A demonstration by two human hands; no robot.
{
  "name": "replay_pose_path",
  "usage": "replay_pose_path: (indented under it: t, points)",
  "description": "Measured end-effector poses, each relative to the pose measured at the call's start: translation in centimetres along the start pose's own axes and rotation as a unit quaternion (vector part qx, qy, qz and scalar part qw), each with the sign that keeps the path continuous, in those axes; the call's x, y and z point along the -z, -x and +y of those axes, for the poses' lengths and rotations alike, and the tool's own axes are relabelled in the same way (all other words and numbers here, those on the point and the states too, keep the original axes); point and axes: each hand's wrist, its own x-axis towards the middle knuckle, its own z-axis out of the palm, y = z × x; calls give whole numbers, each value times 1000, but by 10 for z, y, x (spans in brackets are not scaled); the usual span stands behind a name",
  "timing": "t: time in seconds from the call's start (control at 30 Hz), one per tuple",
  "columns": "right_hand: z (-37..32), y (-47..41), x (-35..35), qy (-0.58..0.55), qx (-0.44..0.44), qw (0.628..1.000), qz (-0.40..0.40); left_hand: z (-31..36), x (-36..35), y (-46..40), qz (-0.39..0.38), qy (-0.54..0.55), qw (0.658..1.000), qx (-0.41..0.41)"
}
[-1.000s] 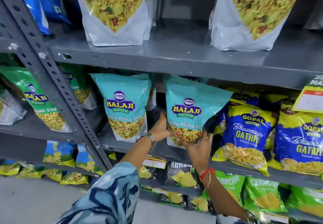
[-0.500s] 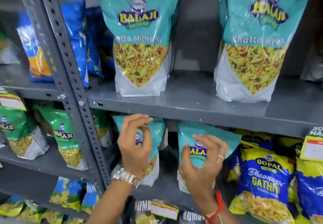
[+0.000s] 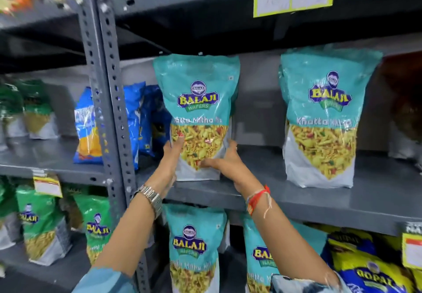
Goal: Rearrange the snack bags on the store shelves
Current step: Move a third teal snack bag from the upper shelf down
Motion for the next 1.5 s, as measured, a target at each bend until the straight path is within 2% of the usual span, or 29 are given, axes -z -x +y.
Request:
replay_pose_path:
  t: [0.13, 0.3, 0.5, 0.6, 0.67, 0.8, 0.87, 0.93, 0.97, 1.03, 1.07, 1.13, 1.2, 1.27, 1.33, 1.5]
  points:
    - [-2, -6, -8, 89, -12, 995, 41, -21, 22, -37, -56, 14, 997, 43]
    - [-5, -4, -21, 192, -19, 977, 90, 14, 3, -13, -84, 50, 995, 25]
    - [-4, -5, -20, 184, -5, 979, 84, 9, 5, -19, -60, 59, 996, 34]
    - [-5, 0, -17, 162, 11, 984, 74, 7, 5, -23, -1, 25, 999, 34]
    - [-6, 8, -8, 124, 25, 988, 94, 2, 4, -25, 59, -12, 998, 6]
    - [-11, 42, 32, 40, 94, 974, 201, 8, -23, 1, 200, -57, 973, -101]
    - [-16, 62, 58, -30, 167, 936, 308, 12, -47, 19, 235, -73, 955, -165]
    - [-21, 79, 88, -61, 202, 869, 447, 14, -74, 34, 228, -62, 941, -243]
    - [-23, 86, 104, -51, 192, 841, 502, 14, -89, 40, 210, -56, 937, -273]
    - [-23, 95, 136, 8, 146, 820, 553, 13, -120, 47, 156, -49, 942, -294]
    - [-19, 94, 151, 51, 121, 827, 547, 13, -136, 50, 121, -47, 951, -281]
    - [-7, 88, 179, 99, 70, 869, 479, 12, -165, 52, 37, -47, 976, -208]
    - [-1, 83, 200, 55, 4, 925, 377, 13, -190, 51, -62, -40, 990, -119]
    - [4, 81, 213, 3, -55, 959, 279, 16, -210, 52, -147, 11, 988, -51]
    - [6, 83, 216, 11, -77, 971, 224, 19, -225, 53, -180, 73, 981, -3]
    - [8, 80, 211, 92, -70, 963, 242, 18, -232, 46, -205, 82, 975, 11]
